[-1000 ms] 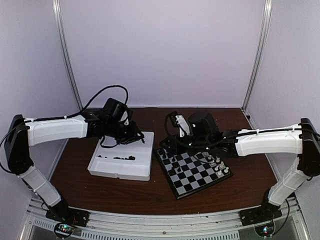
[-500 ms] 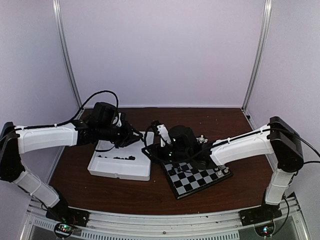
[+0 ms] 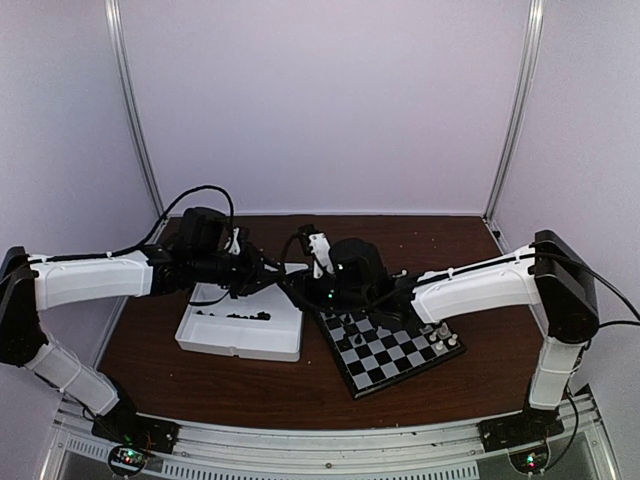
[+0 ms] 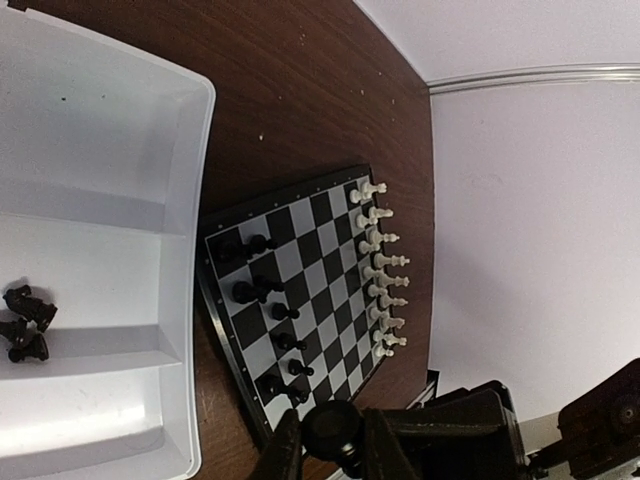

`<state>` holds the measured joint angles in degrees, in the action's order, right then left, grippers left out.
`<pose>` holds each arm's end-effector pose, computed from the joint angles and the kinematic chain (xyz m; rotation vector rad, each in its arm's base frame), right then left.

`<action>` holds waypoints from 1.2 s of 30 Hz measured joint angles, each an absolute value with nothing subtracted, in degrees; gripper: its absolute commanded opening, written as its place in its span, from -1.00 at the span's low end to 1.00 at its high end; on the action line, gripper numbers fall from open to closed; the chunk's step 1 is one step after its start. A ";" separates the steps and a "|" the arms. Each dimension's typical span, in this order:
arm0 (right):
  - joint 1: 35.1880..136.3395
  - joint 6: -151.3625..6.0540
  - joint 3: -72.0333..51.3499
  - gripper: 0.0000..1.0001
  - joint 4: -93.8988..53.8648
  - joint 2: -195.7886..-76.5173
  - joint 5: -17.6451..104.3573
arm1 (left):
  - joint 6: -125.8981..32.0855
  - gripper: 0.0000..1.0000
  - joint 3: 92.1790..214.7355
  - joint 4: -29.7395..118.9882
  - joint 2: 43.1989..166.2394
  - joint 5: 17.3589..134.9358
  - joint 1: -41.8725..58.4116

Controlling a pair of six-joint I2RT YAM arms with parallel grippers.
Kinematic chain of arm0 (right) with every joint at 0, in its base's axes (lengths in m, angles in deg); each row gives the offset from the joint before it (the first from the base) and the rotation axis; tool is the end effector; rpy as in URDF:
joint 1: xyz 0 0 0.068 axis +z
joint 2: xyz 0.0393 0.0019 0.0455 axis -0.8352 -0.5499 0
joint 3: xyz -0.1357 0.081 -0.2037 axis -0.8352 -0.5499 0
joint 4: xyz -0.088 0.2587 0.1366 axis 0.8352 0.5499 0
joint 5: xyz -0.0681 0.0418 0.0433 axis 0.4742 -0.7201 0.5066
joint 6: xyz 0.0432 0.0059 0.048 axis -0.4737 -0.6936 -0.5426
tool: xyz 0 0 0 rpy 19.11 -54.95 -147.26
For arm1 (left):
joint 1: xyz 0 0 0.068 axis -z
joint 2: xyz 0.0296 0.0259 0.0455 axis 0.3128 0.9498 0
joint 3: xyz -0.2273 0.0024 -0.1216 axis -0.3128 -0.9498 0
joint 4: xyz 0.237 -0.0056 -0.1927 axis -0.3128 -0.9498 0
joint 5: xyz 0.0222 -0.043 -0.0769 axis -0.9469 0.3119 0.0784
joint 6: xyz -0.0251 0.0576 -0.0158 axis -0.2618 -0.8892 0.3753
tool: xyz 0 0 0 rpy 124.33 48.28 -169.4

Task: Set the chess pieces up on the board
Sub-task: Pick up the chess piece from the storage box.

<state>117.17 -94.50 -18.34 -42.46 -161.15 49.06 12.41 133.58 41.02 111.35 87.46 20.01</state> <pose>0.2317 0.4134 0.1823 -0.5769 1.9288 1.0777 0.2821 -0.2439 0.2039 -0.4612 2.4220 -1.3710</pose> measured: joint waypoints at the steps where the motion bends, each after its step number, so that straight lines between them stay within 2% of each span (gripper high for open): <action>1: 117.17 -94.50 -18.14 -0.50 -42.28 -161.31 49.19 | 12.56 -0.67 133.49 41.35 111.35 87.52 19.94; 2: 117.17 -94.50 -17.90 -0.58 -42.06 -161.50 49.35 | 12.71 -0.67 133.32 41.64 111.35 87.68 19.94; 5: 117.17 -94.37 -17.66 -0.63 -41.72 -161.83 49.63 | 13.15 -0.67 133.01 42.16 111.35 88.16 19.94; 9: 117.17 -94.48 -17.66 -0.83 -41.17 -161.92 49.92 | 13.72 -0.67 132.62 43.08 111.35 88.66 19.94; 13: 117.17 -94.37 -17.66 -0.87 -40.86 -161.92 50.66 | 14.13 -0.65 132.27 43.93 111.35 88.70 19.94; 15: 117.17 -94.33 -17.66 -0.91 -40.86 -161.90 51.16 | 14.13 -0.55 132.16 44.13 111.35 88.73 19.94; 17: 117.17 -94.31 -17.66 -0.93 -40.56 -161.88 51.25 | 14.22 -0.30 131.77 44.50 111.31 88.70 19.94; 21: 117.26 -94.31 -17.77 -0.93 -39.16 -161.02 51.51 | 13.19 -0.08 130.87 44.08 110.50 88.42 19.70; 26: 117.19 -94.09 -18.97 -0.91 -32.69 -156.26 51.99 | 7.97 -0.06 130.98 39.49 107.24 86.87 17.95; 36: 115.29 -91.62 -18.58 -0.90 -9.91 -143.01 51.51 | -5.19 -0.06 138.28 26.05 106.52 83.00 16.31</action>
